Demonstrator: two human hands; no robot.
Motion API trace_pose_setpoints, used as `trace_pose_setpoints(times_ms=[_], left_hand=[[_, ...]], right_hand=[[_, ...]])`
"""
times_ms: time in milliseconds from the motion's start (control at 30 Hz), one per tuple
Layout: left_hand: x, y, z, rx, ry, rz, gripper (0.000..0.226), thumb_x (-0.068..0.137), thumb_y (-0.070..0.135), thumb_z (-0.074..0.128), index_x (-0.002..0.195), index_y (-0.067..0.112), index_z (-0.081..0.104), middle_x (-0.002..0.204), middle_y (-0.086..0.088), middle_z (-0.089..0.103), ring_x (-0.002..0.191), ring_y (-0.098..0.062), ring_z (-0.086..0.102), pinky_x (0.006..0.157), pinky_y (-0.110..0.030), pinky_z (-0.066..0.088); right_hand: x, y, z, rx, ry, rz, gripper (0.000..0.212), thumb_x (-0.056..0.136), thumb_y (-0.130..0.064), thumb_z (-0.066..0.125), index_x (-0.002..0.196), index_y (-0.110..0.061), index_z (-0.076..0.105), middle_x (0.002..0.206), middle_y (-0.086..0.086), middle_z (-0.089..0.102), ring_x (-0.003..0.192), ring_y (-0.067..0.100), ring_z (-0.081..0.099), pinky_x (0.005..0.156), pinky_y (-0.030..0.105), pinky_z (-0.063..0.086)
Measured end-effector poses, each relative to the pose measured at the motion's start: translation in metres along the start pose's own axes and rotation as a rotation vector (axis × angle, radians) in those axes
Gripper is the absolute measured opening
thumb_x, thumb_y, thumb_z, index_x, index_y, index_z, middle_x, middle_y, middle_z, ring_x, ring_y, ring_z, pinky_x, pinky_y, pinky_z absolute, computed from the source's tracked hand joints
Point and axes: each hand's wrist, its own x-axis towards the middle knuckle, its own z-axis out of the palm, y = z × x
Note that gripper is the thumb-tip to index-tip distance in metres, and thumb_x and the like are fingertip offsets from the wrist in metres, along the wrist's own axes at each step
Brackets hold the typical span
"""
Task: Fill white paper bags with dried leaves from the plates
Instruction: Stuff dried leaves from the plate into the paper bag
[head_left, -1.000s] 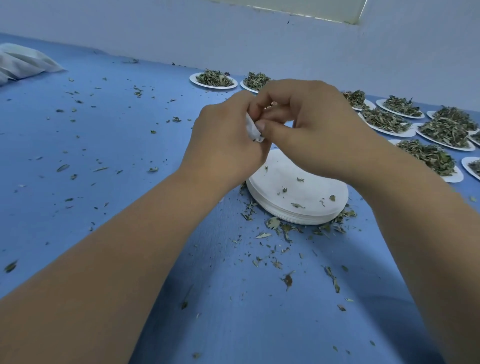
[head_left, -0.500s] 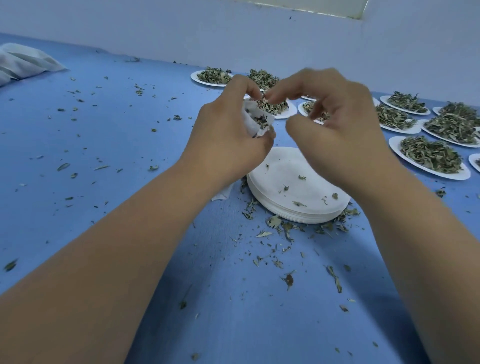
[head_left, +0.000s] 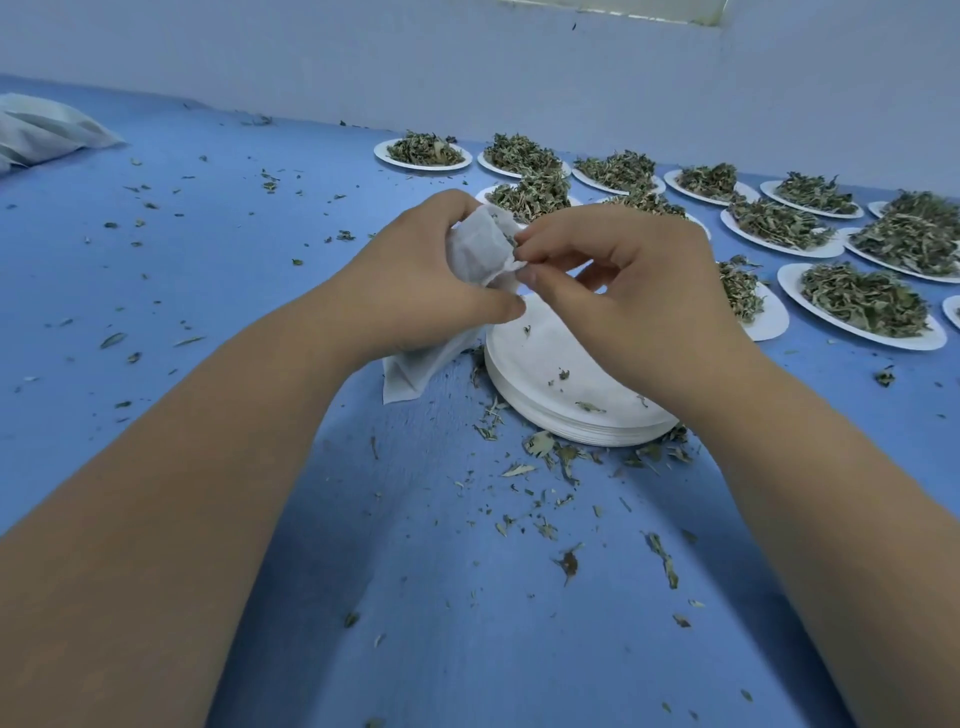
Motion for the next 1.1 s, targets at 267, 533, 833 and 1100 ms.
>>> trace_pose_setpoints(times_ms=[267,533,833,1100], left_hand=[[-0.004,-0.004,-0.012,0.159,-0.197,-0.060,0.046,0.072,0.031,0.086,0.110,0.031,0.060,0.104,0.014,0.064,0.095,-0.006,0.060,0.074,-0.027,0.048],[-0.002,-0.001,0.001,0.198,-0.050,0.022,0.032,0.074,0.022,0.075,0.097,0.031,0.055,0.092,0.011,0.059,0.080,-0.007,0.057,0.059,-0.027,0.040],[0.002,-0.008,0.007,0.219,0.091,0.098,0.034,0.070,0.047,0.075,0.088,0.033,0.050,0.082,0.015,0.058,0.076,0.007,0.054,0.053,-0.016,0.035],[0.004,-0.007,0.012,0.322,0.191,0.154,0.026,0.070,0.040,0.062,0.072,0.033,0.038,0.066,0.010,0.050,0.060,-0.006,0.048,0.053,-0.022,0.034]], right_hand=[[0.005,-0.001,-0.007,0.106,0.063,0.104,0.016,0.087,-0.009,0.076,0.094,-0.024,0.078,0.084,-0.011,0.075,0.080,0.009,0.073,0.081,0.030,0.060],[0.006,-0.010,-0.009,0.224,0.267,0.139,0.019,0.089,-0.010,0.073,0.096,-0.027,0.072,0.089,-0.011,0.076,0.062,0.009,0.070,0.057,0.021,0.055],[-0.001,-0.012,-0.015,0.179,-0.071,0.107,0.033,0.104,-0.027,0.045,0.136,-0.029,0.051,0.081,-0.022,0.071,0.053,0.017,0.068,0.067,0.009,0.045],[-0.003,-0.018,-0.010,0.239,-0.216,0.150,0.049,0.101,-0.044,0.057,0.147,-0.039,0.039,0.105,-0.032,0.069,0.052,0.020,0.069,0.064,0.016,0.051]])
